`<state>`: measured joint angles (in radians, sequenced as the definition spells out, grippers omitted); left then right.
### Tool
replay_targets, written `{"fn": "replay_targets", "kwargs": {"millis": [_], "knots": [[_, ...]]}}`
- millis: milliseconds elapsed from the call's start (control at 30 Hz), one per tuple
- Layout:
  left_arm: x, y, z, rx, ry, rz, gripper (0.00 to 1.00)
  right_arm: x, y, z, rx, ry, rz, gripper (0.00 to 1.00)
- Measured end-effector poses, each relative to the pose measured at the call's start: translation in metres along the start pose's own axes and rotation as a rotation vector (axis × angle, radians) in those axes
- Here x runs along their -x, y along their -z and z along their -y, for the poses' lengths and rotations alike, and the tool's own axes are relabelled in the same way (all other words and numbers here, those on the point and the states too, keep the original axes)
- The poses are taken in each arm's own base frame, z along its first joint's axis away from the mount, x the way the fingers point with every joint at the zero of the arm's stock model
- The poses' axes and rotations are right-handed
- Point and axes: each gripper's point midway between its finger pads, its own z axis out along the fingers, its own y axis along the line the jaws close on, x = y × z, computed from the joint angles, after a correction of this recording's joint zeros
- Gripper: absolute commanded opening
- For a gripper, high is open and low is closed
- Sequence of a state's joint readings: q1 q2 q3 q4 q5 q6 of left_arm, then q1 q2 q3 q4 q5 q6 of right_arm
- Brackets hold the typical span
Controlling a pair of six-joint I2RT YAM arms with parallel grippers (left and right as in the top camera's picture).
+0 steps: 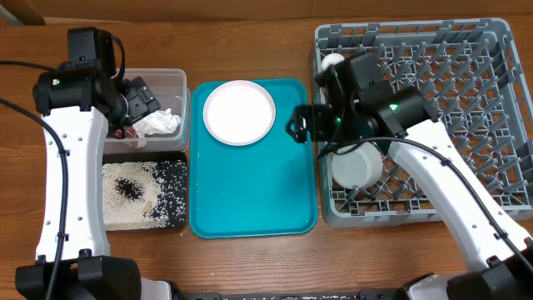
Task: Sort waste into correct bins and load items into the dishwasher
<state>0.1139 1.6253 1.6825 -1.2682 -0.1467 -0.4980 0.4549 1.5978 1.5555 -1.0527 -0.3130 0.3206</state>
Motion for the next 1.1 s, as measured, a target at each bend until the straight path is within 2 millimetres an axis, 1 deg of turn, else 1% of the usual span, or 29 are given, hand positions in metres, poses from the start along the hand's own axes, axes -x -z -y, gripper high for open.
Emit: {"fn": "replay_targets", "kwargs": {"millis": [100,167,200,267,367,467,567,667,700,800,967,1000,1033,1067,1100], "knots": [[0.000,0.000,0.000,0.000,0.000,0.000,1.00,0.012,0.010,-0.025,0.026,0.054,0.042,0.89],[0.000,0.000,0.000,0.000,0.000,0.000,1.00,0.014,0.010,-0.040,0.038,0.088,0.052,0.89],[0.000,0.000,0.000,0.000,0.000,0.000,1.00,0.014,0.008,-0.047,0.042,0.107,0.055,0.85],[0.000,0.000,0.000,0.000,0.000,0.000,1.00,0.011,-0.003,-0.058,0.038,0.144,0.051,0.80],[0.000,0.000,0.000,0.000,0.000,0.000,1.00,0.008,-0.025,-0.071,0.016,0.190,0.052,0.79],[0.000,0.000,0.000,0.000,0.000,0.000,1.00,0.011,-0.048,-0.078,-0.028,0.233,0.075,0.73],[0.000,0.000,0.000,0.000,0.000,0.000,1.00,0.017,-0.068,-0.077,-0.083,0.257,0.107,0.68],[0.000,0.000,0.000,0.000,0.000,0.000,1.00,0.031,-0.087,-0.066,-0.149,0.257,0.152,0.64],[0.000,0.000,0.000,0.000,0.000,0.000,1.00,0.032,-0.087,-0.065,-0.154,0.257,0.157,0.64],[0.000,0.000,0.000,0.000,0.000,0.000,1.00,0.048,-0.098,-0.056,-0.205,0.251,0.215,0.64],[0.000,0.000,0.000,0.000,0.000,0.000,1.00,0.060,-0.115,-0.039,-0.300,0.245,0.261,0.63],[0.000,0.000,0.000,0.000,0.000,0.000,1.00,0.063,-0.119,-0.034,-0.325,0.244,0.271,0.64],[0.000,0.000,0.000,0.000,0.000,0.000,1.00,0.065,-0.122,-0.029,-0.348,0.242,0.280,0.75],[0.000,0.000,0.000,0.000,0.000,0.000,1.00,0.066,-0.125,-0.027,-0.361,0.235,0.288,0.98],[0.000,0.000,0.000,0.000,0.000,0.000,1.00,0.068,-0.127,-0.023,-0.376,0.233,0.295,1.00]]}}
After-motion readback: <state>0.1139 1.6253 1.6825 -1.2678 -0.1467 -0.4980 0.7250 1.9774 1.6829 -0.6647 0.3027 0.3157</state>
